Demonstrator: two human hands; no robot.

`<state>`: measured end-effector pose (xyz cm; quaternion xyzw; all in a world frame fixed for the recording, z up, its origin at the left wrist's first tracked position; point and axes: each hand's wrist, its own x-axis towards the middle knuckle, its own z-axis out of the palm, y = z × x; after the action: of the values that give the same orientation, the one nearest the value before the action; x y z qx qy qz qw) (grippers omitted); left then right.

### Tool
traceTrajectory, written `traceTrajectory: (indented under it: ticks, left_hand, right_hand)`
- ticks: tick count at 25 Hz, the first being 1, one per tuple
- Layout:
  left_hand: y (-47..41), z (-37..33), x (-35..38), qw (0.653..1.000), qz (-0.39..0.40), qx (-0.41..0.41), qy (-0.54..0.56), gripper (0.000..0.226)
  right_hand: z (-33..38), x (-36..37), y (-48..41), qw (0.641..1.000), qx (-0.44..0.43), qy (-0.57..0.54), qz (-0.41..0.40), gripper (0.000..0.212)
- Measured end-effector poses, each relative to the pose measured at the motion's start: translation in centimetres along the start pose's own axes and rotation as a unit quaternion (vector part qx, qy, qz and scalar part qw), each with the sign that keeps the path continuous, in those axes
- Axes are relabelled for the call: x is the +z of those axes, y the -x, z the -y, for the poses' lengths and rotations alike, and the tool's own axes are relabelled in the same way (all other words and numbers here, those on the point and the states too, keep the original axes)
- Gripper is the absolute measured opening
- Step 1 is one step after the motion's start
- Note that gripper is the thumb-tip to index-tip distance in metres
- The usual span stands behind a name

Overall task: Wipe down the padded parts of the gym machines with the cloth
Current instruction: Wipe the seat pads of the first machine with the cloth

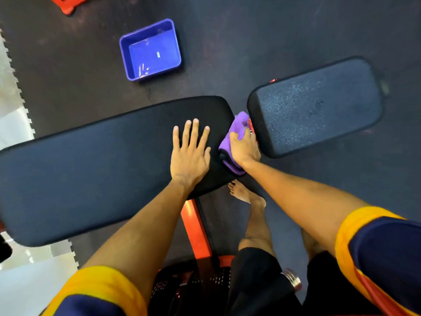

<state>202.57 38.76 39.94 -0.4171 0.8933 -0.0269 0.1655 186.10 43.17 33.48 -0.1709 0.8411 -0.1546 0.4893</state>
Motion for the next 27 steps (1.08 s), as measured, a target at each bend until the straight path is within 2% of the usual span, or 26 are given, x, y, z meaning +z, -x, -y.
traceTrajectory:
  ticks: [3,5,7,9,11,12,17,20,22,25,27]
  left_hand:
    - [-0.1,0.0,-0.1,1.0,0.009,-0.004,-0.009,0.064]
    - [-0.1,-0.1,-0.1,1.0,0.011,-0.01,-0.006,0.064]
    - [-0.1,-0.2,-0.3,1.0,0.013,-0.009,-0.002,0.064]
    - [-0.2,-0.2,-0.4,1.0,0.014,-0.008,0.001,0.064]
    - [-0.2,-0.1,-0.4,1.0,0.017,-0.01,-0.001,0.064]
    - [-0.2,-0.1,-0.3,1.0,0.018,-0.011,-0.001,0.064]
    - [-0.3,-0.2,-0.5,0.999,0.028,-0.012,-0.011,0.064]
    - [-0.2,-0.1,-0.5,0.999,0.029,-0.01,-0.015,0.064]
    - [-0.3,-0.1,-0.6,0.999,0.029,-0.01,-0.012,0.064]
    - [-0.2,-0.2,-0.6,0.999,0.027,-0.01,-0.015,0.064]
    - [-0.4,-0.1,-0.7,0.999,0.028,-0.013,-0.01,0.064]
  right_hand:
    - [-2.9,2.0,6.0,0.992,-0.089,0.067,-0.056,0.073]
    - [-5.4,2.9,9.1,0.988,-0.127,0.084,-0.029,0.079]
    - [-6.2,2.8,8.1,0.996,-0.081,0.045,-0.016,0.077]
    - [-5.3,1.9,5.1,0.997,0.039,-0.059,-0.007,0.063]
    - [-3.9,0.9,3.1,0.973,0.158,-0.167,0.008,0.055]
    - [-3.4,0.9,3.3,0.965,0.188,-0.186,0.007,0.057]
    - [-1.5,3.9,10.8,0.945,0.211,-0.25,0.018,0.084]
    - [-2.1,3.5,7.7,0.925,0.254,-0.28,-0.023,0.079]
    - [-3.4,2.3,4.4,0.912,0.276,-0.303,-0.019,0.071]
    - [-3.4,2.3,4.6,0.923,0.251,-0.29,-0.026,0.067]
    - [-2.2,3.5,7.8,0.946,0.209,-0.245,-0.034,0.073]
